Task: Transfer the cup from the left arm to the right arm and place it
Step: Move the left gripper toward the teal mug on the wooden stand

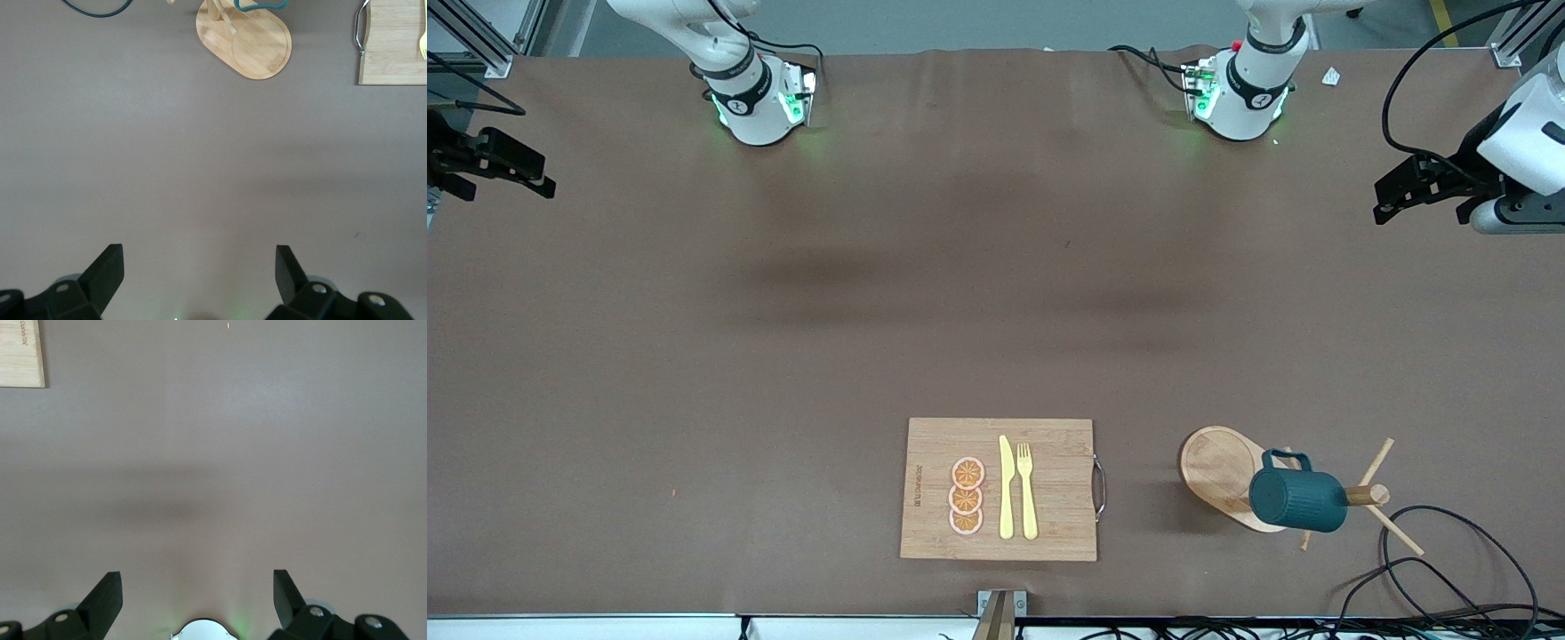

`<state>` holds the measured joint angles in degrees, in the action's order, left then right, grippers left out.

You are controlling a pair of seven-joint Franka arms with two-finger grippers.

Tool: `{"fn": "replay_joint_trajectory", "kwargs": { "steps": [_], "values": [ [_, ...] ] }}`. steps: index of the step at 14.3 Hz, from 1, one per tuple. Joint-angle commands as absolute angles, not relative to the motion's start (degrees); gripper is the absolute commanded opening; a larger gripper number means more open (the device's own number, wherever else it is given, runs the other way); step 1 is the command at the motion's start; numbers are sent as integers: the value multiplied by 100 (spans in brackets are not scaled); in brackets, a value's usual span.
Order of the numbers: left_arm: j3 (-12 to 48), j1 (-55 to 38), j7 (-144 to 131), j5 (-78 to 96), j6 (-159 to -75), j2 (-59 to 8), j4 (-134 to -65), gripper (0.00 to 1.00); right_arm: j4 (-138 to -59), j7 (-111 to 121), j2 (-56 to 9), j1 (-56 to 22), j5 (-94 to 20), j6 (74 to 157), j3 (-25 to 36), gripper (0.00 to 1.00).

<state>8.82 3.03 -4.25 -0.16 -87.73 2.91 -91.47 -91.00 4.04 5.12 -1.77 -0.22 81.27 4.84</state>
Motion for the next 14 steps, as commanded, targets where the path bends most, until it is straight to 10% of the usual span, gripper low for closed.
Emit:
{"fn": "replay_joint_trajectory", "kwargs": {
  "steps": [1,14],
  "values": [
    [888,316,-457,44,-8684,290,-9026,100,-9237,466,677,-193,-62,8139,501,100],
    [677,606,-1975,1098,-9913,-1088,-8184,100,-9246,475,677,-167,17,8121,501,100]
  ]
}}
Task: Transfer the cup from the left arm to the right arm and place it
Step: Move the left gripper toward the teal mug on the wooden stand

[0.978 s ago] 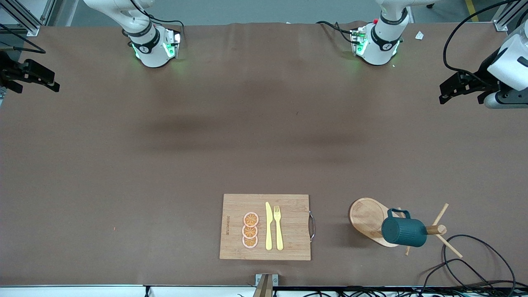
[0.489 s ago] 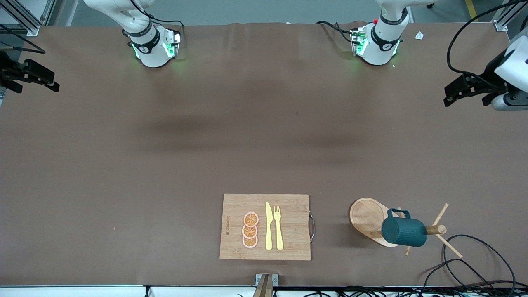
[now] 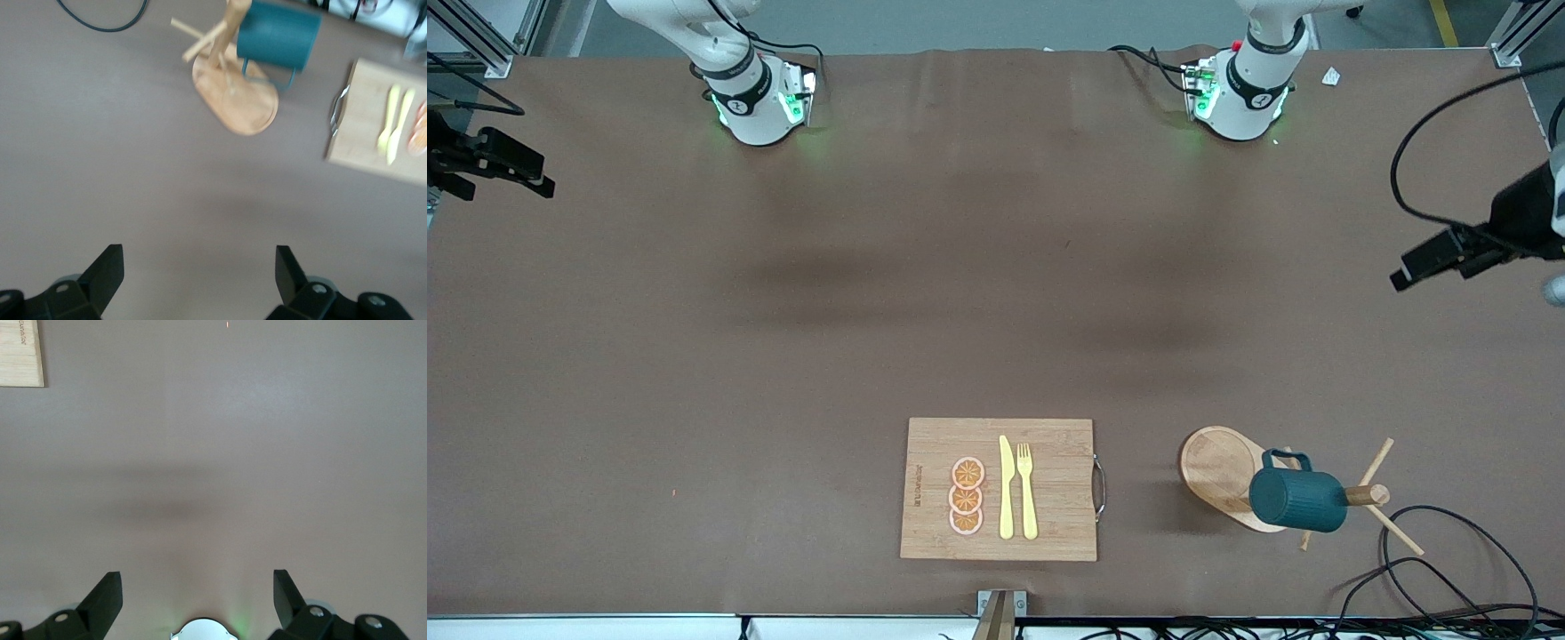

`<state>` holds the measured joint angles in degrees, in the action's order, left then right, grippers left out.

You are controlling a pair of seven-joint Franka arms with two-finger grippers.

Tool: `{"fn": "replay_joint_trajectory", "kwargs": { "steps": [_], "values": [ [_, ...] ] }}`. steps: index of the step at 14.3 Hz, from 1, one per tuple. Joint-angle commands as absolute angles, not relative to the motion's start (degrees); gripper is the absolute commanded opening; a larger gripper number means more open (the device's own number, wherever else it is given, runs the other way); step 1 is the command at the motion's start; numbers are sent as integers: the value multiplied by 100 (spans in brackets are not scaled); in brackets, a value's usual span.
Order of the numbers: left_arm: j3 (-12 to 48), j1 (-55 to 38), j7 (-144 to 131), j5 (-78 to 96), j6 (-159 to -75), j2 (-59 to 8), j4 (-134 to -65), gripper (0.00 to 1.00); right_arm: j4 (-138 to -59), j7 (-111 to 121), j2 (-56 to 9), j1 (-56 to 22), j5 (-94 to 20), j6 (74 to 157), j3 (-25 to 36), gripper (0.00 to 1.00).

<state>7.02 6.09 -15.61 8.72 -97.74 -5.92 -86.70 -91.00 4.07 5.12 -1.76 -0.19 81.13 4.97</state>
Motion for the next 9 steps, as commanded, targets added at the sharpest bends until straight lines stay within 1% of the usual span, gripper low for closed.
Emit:
{"fn": "replay_joint_trajectory", "kwargs": {
  "steps": [1,6,9],
  "values": [
    [642,598,-2265,1186,-10097,-1290,-8104,100,-9246,475,677,-167,18,8121,501,100],
    [650,510,-3636,1738,-11370,-2002,-7972,100,-9246,475,677,-167,9,8112,501,100],
    [659,501,-4470,2100,-11697,-2512,-7595,100,-9246,475,677,-167,9,8104,501,100]
  ]
}}
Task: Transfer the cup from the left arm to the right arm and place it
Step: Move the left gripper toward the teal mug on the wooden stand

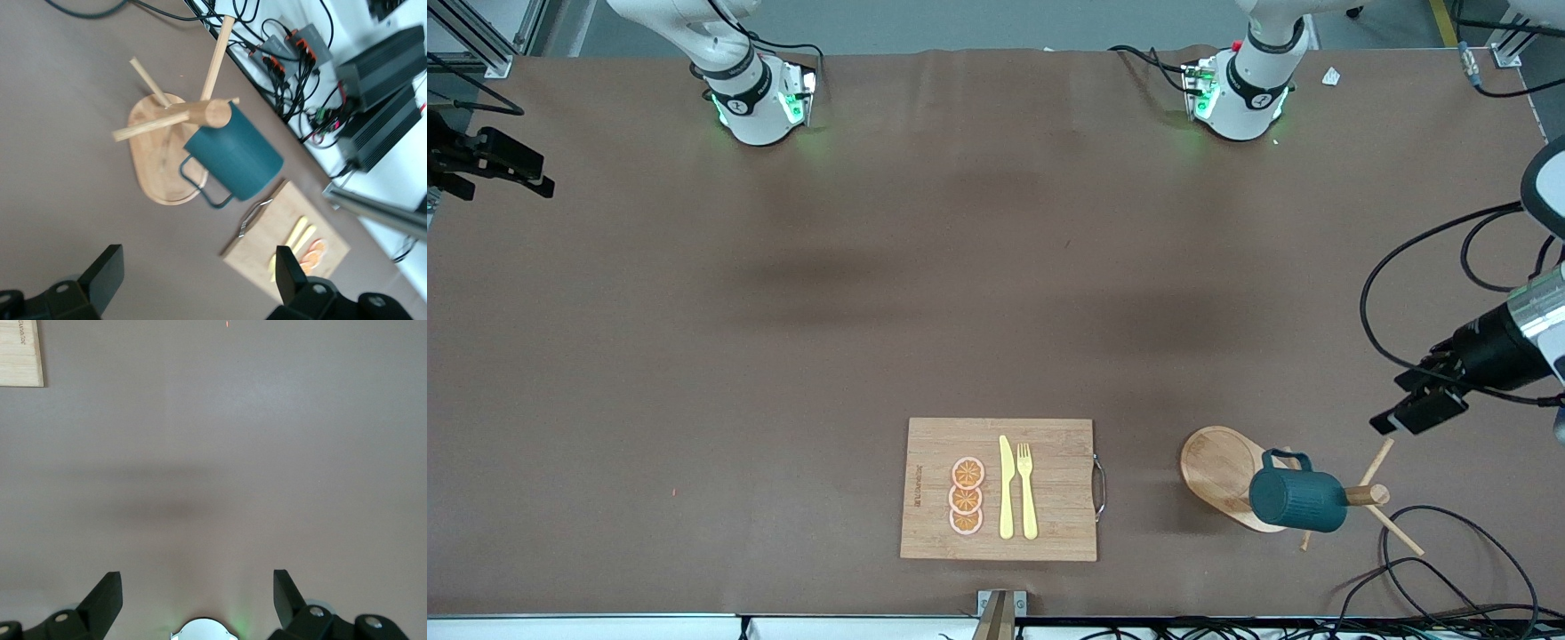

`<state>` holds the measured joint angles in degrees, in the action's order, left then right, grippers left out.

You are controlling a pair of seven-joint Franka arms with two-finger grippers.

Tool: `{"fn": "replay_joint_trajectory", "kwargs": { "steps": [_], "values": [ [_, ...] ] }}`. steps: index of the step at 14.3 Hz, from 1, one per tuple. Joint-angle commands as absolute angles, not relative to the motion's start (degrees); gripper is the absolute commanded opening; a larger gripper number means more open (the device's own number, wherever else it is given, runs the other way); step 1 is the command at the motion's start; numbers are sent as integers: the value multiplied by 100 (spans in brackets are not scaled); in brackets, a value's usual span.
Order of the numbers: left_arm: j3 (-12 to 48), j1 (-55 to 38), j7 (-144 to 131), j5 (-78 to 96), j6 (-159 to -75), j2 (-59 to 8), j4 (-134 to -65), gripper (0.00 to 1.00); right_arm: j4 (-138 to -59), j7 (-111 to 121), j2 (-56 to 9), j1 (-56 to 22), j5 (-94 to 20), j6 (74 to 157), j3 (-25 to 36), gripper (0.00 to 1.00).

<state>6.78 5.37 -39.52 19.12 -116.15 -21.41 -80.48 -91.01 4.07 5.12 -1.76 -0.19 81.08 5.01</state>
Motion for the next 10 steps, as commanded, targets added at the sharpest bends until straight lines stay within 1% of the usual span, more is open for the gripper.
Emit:
{"fn": "replay_joint_trajectory", "kwargs": {
  "steps": [1,5,10],
  "values": [
    [685,484,-4726,2127,-11881,-2653,-7524,100,-9246,475,677,-167,17,8104,501,100],
    [729,439,-5080,2512,-12655,-3084,-7392,100,-9246,475,677,-167,9,8104,501,100],
    [712,466,-5229,2882,-12814,-3304,-7383,100,-9246,475,677,-167,9,8095,501,100]
  ]
}}
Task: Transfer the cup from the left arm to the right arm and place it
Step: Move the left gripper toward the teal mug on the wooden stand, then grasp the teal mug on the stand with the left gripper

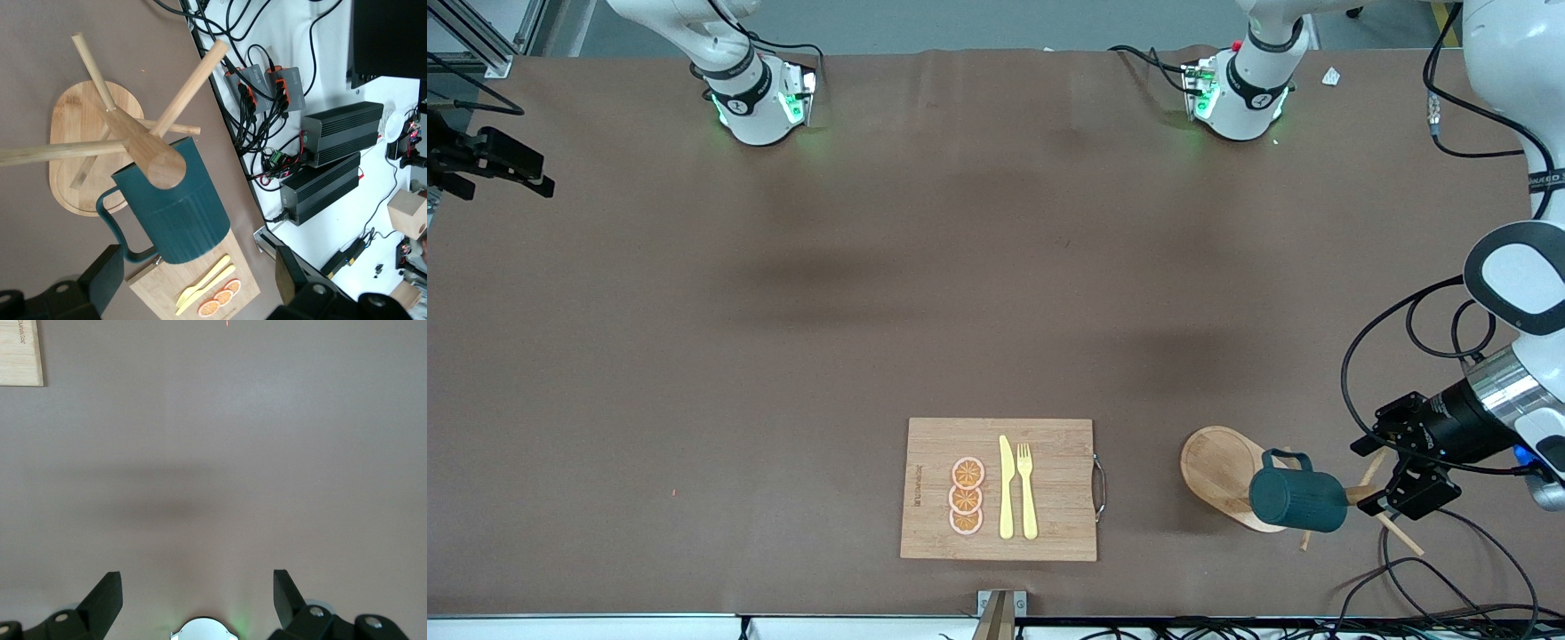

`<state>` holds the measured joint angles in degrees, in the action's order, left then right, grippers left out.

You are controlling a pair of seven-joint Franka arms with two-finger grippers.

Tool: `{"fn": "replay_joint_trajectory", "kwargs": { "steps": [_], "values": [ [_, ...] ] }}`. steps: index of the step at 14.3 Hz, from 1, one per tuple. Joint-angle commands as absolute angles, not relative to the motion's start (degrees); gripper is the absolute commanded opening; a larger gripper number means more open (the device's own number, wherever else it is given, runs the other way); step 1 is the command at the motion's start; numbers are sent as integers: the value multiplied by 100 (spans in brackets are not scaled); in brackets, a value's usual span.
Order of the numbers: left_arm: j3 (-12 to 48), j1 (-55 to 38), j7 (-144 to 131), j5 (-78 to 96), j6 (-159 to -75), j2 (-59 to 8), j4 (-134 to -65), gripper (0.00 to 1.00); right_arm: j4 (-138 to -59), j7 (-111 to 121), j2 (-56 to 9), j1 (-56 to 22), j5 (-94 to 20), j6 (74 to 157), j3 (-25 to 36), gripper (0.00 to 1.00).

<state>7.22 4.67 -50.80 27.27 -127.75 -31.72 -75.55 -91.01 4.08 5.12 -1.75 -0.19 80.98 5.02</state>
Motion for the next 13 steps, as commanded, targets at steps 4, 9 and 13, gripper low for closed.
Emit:
{"fn": "replay_joint_trajectory", "kwargs": {
  "steps": [4,9,13],
  "values": [
    [712,501,-5168,2909,-12937,-3480,-7383,100,-9246,475,677,-167,9,8095,510,100],
    [756,439,-5238,2935,-13253,-3682,-7392,100,-9246,475,677,-167,9,8095,510,100],
    [826,396,-5343,3032,-13473,-3806,-7409,100,-9246,475,668,-167,9,8086,510,100]
  ]
}}
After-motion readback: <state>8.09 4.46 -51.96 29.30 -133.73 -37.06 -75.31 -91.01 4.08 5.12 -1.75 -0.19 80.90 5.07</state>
